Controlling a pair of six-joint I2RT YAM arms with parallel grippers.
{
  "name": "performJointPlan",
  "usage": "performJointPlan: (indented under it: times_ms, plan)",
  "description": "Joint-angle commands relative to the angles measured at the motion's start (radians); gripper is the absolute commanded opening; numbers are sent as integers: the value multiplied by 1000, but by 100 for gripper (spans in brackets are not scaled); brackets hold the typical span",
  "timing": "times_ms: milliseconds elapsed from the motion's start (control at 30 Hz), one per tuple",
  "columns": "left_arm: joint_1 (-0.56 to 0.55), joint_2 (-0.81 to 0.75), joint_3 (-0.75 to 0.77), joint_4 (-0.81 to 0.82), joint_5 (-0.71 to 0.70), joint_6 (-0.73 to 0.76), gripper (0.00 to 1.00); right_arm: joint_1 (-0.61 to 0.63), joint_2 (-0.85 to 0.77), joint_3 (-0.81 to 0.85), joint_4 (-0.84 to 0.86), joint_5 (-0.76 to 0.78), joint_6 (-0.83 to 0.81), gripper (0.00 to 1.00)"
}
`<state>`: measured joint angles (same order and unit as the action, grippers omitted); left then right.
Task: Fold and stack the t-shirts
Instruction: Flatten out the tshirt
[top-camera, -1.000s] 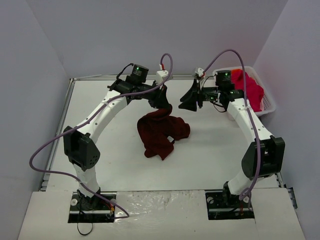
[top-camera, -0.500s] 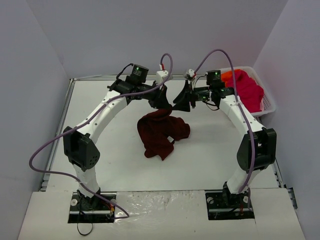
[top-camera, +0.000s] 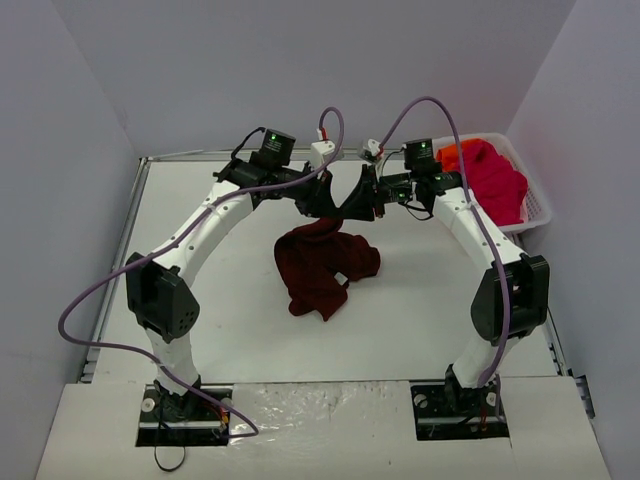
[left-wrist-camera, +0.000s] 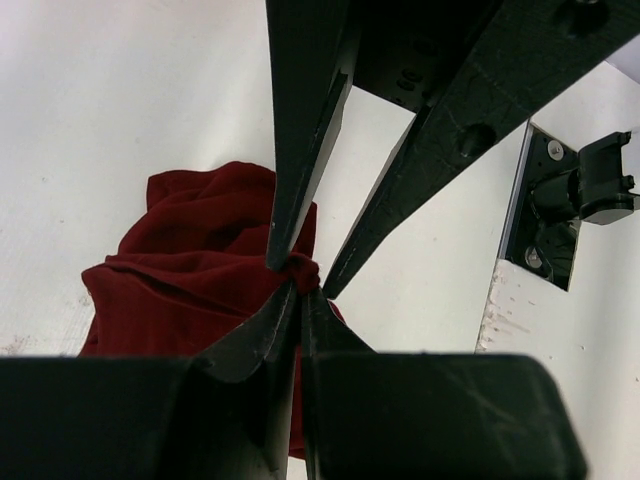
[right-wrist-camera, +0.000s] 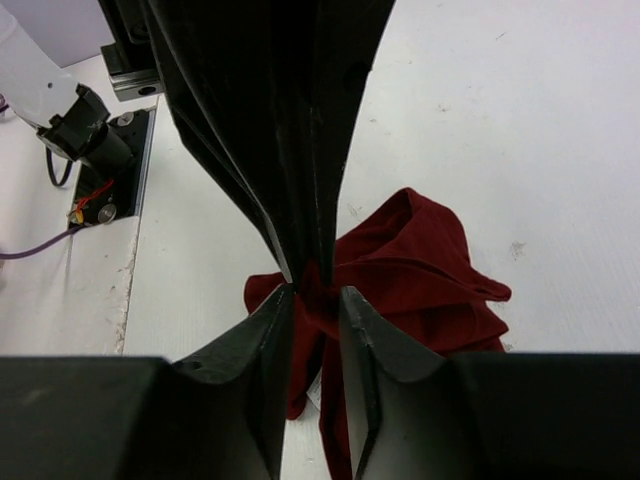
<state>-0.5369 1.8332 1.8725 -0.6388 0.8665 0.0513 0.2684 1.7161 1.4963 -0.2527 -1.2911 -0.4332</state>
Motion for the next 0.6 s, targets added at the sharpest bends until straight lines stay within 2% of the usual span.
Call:
performJointPlan:
  times_ms: [0,367,567]
  plan:
    - [0,-61,14,14,42,12,2,3,10,36,-22,3,-36,18]
    - [2,-58,24,5,43,16,2,28,33,45,-83,22,-93,12]
    - [2,-55,27,4,45,19,2,40,45,55,-118,41,-122,0]
